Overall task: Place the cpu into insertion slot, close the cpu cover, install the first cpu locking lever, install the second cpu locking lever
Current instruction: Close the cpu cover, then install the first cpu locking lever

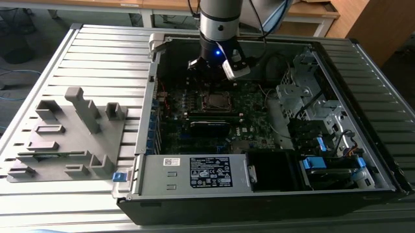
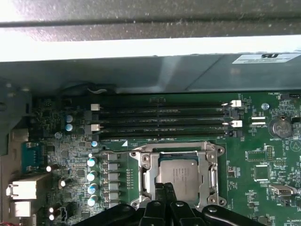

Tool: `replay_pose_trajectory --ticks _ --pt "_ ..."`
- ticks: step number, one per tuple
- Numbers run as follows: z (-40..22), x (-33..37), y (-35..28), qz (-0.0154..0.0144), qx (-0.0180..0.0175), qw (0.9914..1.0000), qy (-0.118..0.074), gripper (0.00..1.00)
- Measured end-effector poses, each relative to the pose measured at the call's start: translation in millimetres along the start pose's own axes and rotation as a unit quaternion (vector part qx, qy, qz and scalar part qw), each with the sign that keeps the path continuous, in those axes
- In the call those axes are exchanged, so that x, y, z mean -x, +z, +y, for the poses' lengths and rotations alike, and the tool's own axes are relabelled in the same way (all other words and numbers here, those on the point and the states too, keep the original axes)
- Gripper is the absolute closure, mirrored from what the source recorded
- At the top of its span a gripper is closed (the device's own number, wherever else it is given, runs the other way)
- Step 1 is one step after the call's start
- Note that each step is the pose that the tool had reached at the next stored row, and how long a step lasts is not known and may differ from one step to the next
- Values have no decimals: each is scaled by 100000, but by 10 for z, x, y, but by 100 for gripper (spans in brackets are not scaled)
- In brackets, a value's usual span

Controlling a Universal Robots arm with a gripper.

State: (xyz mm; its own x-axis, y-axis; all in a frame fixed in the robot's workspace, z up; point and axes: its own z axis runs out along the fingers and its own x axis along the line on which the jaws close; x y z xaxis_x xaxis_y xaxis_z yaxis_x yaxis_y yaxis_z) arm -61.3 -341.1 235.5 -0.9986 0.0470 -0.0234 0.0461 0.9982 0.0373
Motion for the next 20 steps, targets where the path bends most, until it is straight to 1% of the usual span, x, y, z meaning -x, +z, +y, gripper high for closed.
replay_pose_trajectory --ticks 1,4,5,7,9,13,17,20 --pt "0 0 1 -120 8 100000 -4 89" --pt "0 0 13 -997 216 99995 -40 89" --pt "0 0 15 -1193 265 99993 -44 89" --pt "0 1 16 -1217 262 99992 -49 89" --pt "0 0 19 -1328 267 99991 -48 89" --pt "0 0 20 -1347 280 99991 -50 89" --pt "1 1 -4 -1343 267 99991 -51 89" --pt "1 -3 -8 -1358 281 99990 -44 89"
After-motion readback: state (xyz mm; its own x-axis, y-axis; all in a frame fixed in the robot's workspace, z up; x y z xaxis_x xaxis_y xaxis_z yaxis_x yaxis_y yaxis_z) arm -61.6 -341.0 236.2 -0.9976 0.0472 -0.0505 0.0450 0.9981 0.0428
